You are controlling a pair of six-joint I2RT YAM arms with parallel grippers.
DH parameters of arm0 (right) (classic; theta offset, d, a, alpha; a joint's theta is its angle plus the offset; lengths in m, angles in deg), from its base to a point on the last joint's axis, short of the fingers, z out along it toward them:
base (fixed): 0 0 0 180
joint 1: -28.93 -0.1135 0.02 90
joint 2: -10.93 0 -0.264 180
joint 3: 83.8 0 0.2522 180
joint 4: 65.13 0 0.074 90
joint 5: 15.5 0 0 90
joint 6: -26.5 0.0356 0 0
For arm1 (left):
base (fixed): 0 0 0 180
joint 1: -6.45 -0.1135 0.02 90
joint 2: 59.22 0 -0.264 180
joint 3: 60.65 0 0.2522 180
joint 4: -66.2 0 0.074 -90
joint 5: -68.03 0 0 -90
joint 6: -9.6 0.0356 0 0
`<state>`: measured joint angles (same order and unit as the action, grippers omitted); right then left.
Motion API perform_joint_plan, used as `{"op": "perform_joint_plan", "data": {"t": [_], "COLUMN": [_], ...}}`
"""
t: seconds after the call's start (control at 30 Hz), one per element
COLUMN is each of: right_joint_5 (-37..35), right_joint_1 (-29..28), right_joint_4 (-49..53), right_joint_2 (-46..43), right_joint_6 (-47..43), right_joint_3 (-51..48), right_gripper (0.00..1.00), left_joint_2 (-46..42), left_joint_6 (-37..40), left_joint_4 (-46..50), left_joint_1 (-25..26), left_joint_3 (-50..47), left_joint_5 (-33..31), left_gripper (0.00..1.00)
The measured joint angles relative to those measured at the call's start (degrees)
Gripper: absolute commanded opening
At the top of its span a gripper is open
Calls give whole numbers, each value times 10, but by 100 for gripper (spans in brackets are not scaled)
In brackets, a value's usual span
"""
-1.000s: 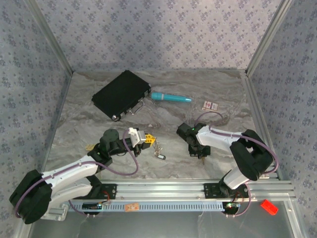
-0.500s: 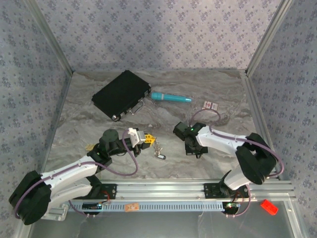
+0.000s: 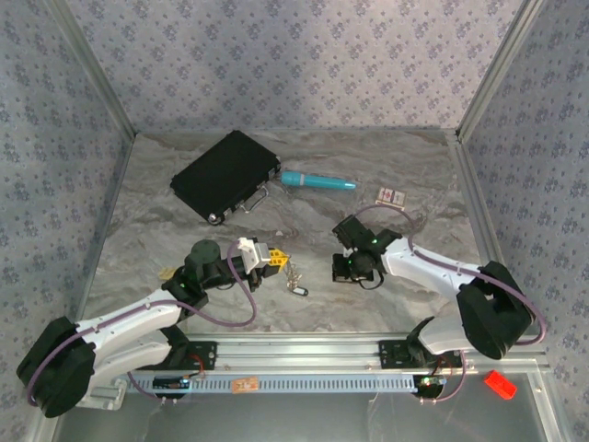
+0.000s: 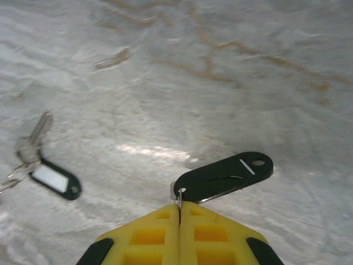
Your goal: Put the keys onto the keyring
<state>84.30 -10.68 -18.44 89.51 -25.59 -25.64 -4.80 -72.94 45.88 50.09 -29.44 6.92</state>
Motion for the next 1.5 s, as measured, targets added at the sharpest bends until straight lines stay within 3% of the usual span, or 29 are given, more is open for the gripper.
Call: {"op": "perform_joint_plan", "data": {"t": [0.2, 0.63, 1.0, 1.5], "right_joint_5": [36, 31, 13, -1], "right_joint_1": [0, -3, -13, -14], "right_joint_4": [-14, -12, -8, -5], "right_joint_2": [42, 79, 103, 109], "right_joint_6": [-24, -46, -54, -54], "right_joint_3": [0, 19, 37, 40], "right_gripper": [0, 0, 18, 14], "left_joint_2": [0, 0, 0, 0], "left_joint_6": [0, 0, 0, 0], "left_joint_4": [0, 0, 0, 0], "left_joint_1": [0, 0, 0, 0], "left_joint_3": [0, 0, 0, 0], "left_joint_5": [0, 0, 0, 0], "left_gripper": [0, 0, 0, 0]}}
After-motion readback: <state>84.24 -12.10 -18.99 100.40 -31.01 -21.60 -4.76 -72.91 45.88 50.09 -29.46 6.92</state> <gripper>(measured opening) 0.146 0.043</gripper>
